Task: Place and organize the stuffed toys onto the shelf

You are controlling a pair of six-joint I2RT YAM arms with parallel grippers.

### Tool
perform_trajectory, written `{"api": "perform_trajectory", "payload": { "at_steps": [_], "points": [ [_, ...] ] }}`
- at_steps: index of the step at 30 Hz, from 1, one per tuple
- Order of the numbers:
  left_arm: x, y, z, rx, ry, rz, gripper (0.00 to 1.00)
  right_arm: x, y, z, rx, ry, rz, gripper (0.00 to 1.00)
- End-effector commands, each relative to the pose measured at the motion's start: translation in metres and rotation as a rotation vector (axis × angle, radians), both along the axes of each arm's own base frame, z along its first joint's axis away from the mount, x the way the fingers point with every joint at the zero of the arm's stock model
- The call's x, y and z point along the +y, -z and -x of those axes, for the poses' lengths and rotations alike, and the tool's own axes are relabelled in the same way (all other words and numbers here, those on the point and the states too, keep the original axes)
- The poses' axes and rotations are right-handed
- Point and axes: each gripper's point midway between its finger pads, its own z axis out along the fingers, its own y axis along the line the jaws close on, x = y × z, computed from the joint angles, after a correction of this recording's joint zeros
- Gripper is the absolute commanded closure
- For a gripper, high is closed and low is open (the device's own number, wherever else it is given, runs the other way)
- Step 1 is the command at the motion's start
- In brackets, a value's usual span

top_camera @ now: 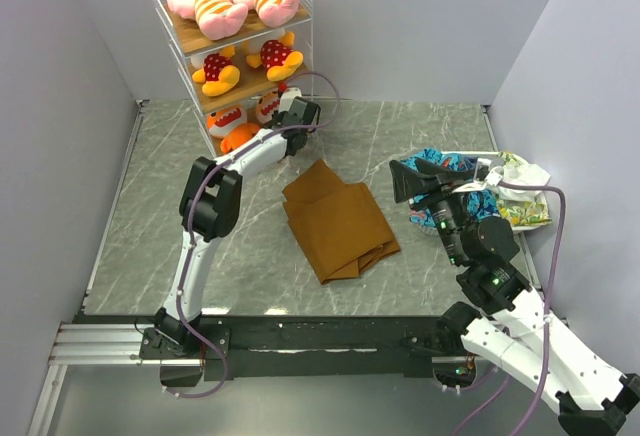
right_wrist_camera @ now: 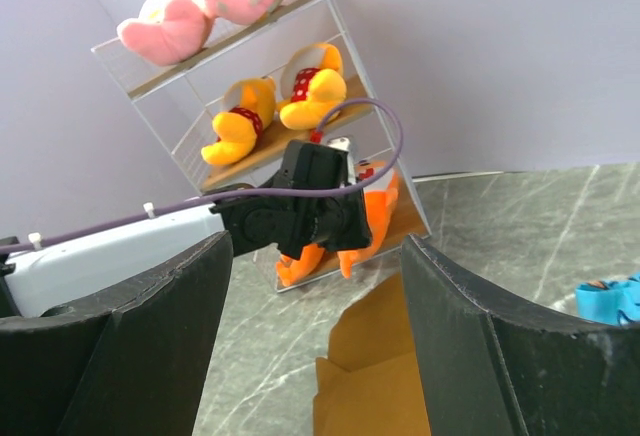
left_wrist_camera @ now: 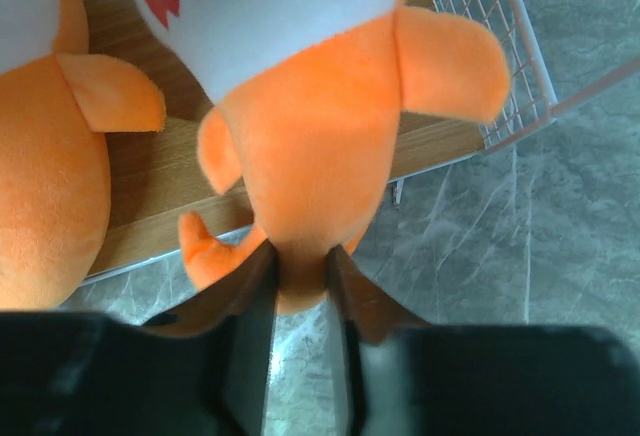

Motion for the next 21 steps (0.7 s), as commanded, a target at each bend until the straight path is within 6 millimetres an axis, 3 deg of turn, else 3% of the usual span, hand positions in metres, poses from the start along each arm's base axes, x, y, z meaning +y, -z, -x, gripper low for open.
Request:
{"api": "perform_trajectory", "payload": {
  "at_steps": [1, 7, 9, 10, 11, 13, 14, 15, 16, 17, 18, 19, 21],
  "points": [
    [0.006, -0.015, -0.016, -0.053, -0.014, 0.025, 0.64, -0.016, -0.013, 0.006, -0.028, 0.048, -0.026, 0.25],
    [0.002, -0.021, -0.008, -0.027, 0.010, 0.046, 0.56, -0.020, -0.020, 0.014, -0.046, 0.034, -0.050, 0.25],
    [-0.002, -0.040, -0.004, -0.052, 0.030, 0.074, 0.53, -0.019, -0.019, 0.012, -0.029, 0.036, -0.041, 0.25],
    [-0.002, -0.038, 0.002, -0.041, 0.048, 0.076, 0.52, -0.017, -0.018, 0.012, -0.019, 0.031, -0.037, 0.25],
    [-0.008, -0.058, 0.005, -0.074, 0.075, 0.113, 0.52, -0.017, -0.019, 0.011, -0.006, 0.032, -0.031, 0.25],
    [-0.013, -0.064, 0.015, -0.070, 0.116, 0.132, 0.49, -0.014, -0.013, 0.007, 0.023, 0.031, -0.018, 0.24],
    [-0.018, -0.087, 0.020, -0.101, 0.156, 0.173, 0.48, -0.013, -0.011, 0.007, 0.040, 0.030, -0.006, 0.24],
    [-0.023, -0.094, 0.025, -0.107, 0.186, 0.189, 0.46, -0.011, -0.006, 0.004, 0.063, 0.031, -0.005, 0.24],
    [-0.024, -0.094, 0.033, -0.097, 0.212, 0.192, 0.46, -0.011, -0.005, 0.003, 0.074, 0.035, -0.006, 0.24],
    [-0.029, -0.116, 0.041, -0.124, 0.245, 0.222, 0.45, -0.011, -0.001, 0.002, 0.095, 0.036, -0.003, 0.24],
    [-0.037, -0.114, 0.053, -0.104, 0.304, 0.252, 0.45, -0.009, 0.002, 0.001, 0.111, 0.034, -0.004, 0.24],
    [-0.041, -0.139, 0.064, -0.140, 0.346, 0.285, 0.45, -0.009, 0.003, 0.000, 0.121, 0.034, -0.006, 0.24],
    [-0.056, -0.141, 0.089, -0.132, 0.460, 0.349, 0.44, -0.008, 0.004, 0.000, 0.135, 0.033, -0.011, 0.24]
  ]
}}
